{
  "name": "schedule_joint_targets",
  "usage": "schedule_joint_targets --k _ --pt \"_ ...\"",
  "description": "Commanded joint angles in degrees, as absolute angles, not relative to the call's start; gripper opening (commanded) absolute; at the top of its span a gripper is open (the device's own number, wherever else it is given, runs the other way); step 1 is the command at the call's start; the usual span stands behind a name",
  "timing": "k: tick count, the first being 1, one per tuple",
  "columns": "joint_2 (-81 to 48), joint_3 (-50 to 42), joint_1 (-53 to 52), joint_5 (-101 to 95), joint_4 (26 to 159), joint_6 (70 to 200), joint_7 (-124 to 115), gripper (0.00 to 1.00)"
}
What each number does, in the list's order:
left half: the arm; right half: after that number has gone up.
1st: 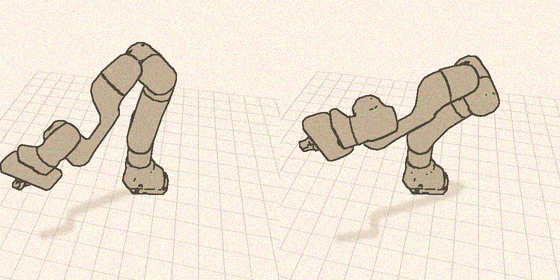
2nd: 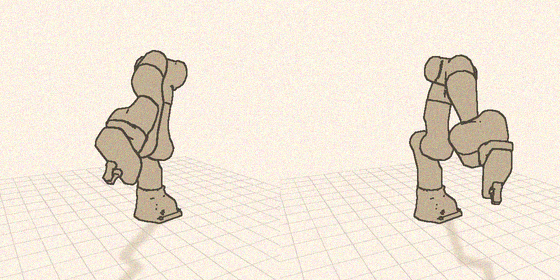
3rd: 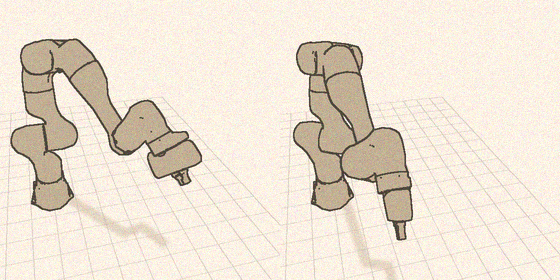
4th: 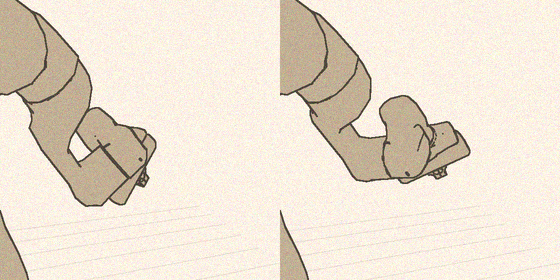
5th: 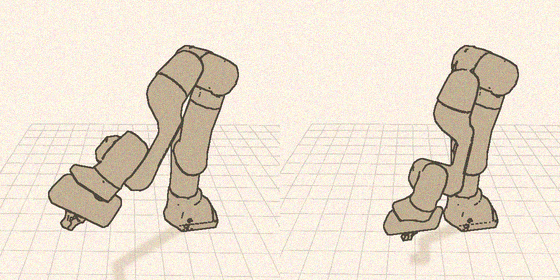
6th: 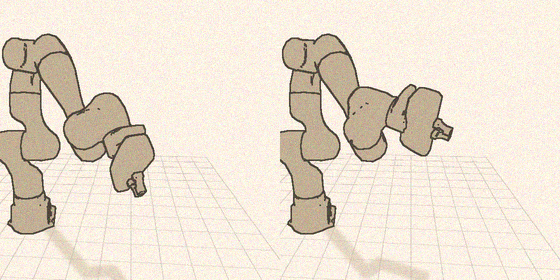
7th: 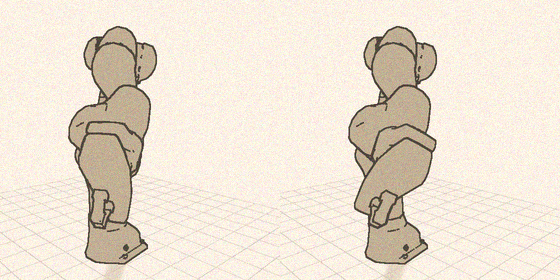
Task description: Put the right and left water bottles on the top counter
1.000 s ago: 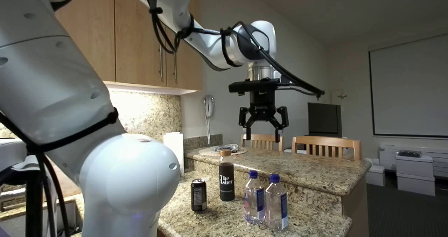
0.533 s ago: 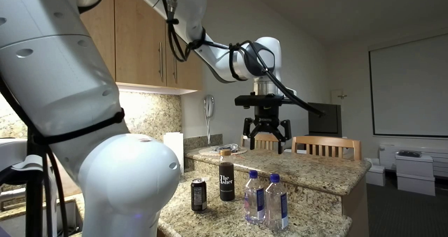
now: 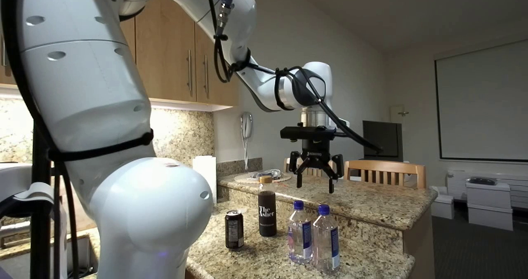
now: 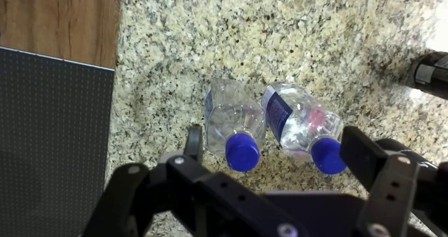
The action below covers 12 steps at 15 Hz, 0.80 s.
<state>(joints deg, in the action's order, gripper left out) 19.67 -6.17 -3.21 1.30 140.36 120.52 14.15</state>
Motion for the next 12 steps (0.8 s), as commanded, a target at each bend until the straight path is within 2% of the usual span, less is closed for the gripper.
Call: schedule_joint_targets --k 1,12 --pt "19.5 -5.3 -2.3 1.6 140.2 120.4 14.4 1.00" --pt "6.4 -4.4 -2.0 3.5 131.5 124.5 12.4 1.00"
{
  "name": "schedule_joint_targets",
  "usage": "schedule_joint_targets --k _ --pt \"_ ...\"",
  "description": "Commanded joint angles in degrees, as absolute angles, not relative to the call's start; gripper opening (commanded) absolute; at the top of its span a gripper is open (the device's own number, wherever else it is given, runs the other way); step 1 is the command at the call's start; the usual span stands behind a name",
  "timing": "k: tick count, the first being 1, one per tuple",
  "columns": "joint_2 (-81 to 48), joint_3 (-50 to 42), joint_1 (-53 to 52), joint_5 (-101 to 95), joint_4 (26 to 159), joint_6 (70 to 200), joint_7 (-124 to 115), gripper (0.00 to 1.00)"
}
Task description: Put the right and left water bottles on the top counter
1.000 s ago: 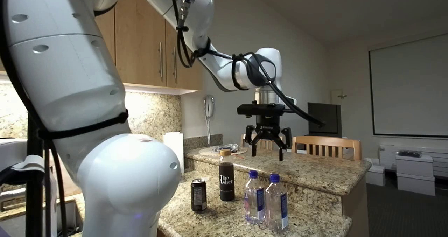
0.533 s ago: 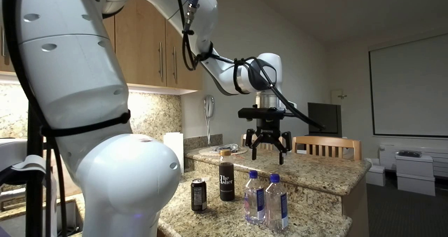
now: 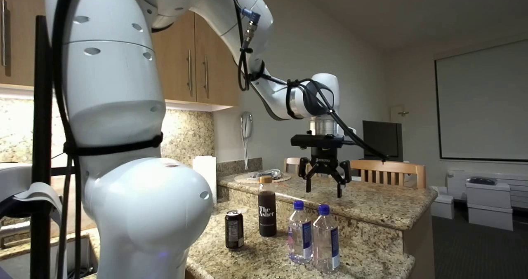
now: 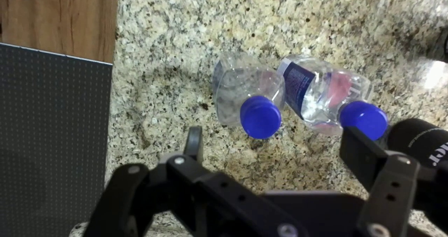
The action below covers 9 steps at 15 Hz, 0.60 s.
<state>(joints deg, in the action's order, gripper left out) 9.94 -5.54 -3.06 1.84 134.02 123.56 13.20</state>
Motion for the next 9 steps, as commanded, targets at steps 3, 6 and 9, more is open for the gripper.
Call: schedule_joint_targets --k 3,6,9 --pt "4.1 -4.6 -1.3 4.5 129.8 122.6 11.5 1.00" --pt "2.9 -4.8 -0.2 5.1 129.2 121.4 10.4 1.00" --pt "2.0 -4.9 0.7 6.3 129.0 119.6 11.3 1.00"
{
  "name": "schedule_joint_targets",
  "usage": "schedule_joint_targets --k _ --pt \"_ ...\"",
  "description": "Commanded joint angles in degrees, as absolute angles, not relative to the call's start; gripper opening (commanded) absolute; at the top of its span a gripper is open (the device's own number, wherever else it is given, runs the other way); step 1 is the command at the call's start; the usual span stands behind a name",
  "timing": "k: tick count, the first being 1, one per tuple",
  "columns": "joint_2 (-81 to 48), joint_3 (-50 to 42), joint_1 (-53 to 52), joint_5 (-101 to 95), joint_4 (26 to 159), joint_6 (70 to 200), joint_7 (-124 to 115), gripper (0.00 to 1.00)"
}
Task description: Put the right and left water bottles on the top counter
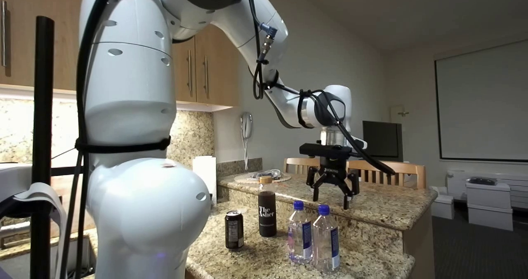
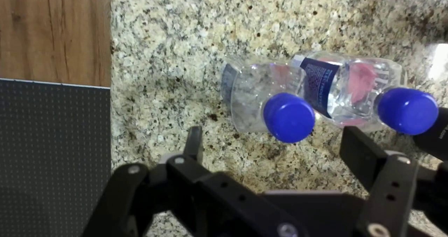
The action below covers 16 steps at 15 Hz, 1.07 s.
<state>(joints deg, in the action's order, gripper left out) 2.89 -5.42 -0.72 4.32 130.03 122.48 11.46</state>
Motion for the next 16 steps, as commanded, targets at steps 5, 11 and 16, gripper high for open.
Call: schedule_joint_targets --k 5,11,16 --pt "0.8 -4.6 1.0 7.0 128.5 116.0 12.9 1.00" --pt "-1.0 -3.5 0.7 6.3 127.5 115.4 12.8 1.00" --pt "-0.8 -2.5 0.4 5.3 127.6 115.8 11.6 0.68"
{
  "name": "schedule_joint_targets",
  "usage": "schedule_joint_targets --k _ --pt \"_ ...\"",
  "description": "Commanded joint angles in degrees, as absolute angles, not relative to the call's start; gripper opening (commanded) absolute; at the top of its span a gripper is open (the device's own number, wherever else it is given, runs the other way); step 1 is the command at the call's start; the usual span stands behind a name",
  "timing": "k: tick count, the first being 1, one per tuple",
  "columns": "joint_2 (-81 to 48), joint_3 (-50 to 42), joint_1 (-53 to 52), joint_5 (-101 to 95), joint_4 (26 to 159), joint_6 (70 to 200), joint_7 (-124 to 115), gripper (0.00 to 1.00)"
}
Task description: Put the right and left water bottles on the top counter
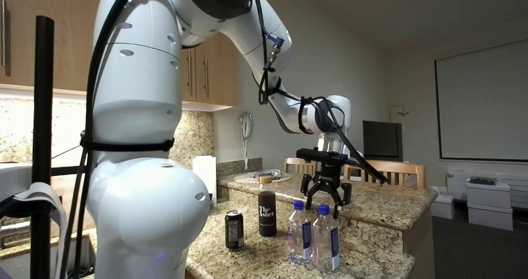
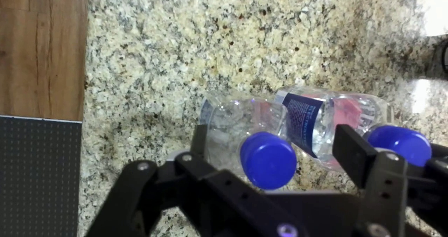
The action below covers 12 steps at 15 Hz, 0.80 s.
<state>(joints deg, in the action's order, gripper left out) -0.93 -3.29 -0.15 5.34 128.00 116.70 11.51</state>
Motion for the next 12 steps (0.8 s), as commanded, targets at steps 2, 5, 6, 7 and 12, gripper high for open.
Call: schedule_joint_targets --k 2,5,6,7,12 --pt "-0.3 -2.3 0.5 5.1 127.8 115.5 11.2 0.54" --pt "0.4 -2.4 0.6 4.8 128.4 115.7 10.3 0.34" --pt "0.5 -2.4 0.6 4.7 128.4 115.6 10.2 0.28" --pt "0.5 -2.4 0.6 4.7 128.4 115.5 10.1 0.20" --pt "0.9 -2.4 0.5 3.9 127.9 114.2 8.9 0.15"
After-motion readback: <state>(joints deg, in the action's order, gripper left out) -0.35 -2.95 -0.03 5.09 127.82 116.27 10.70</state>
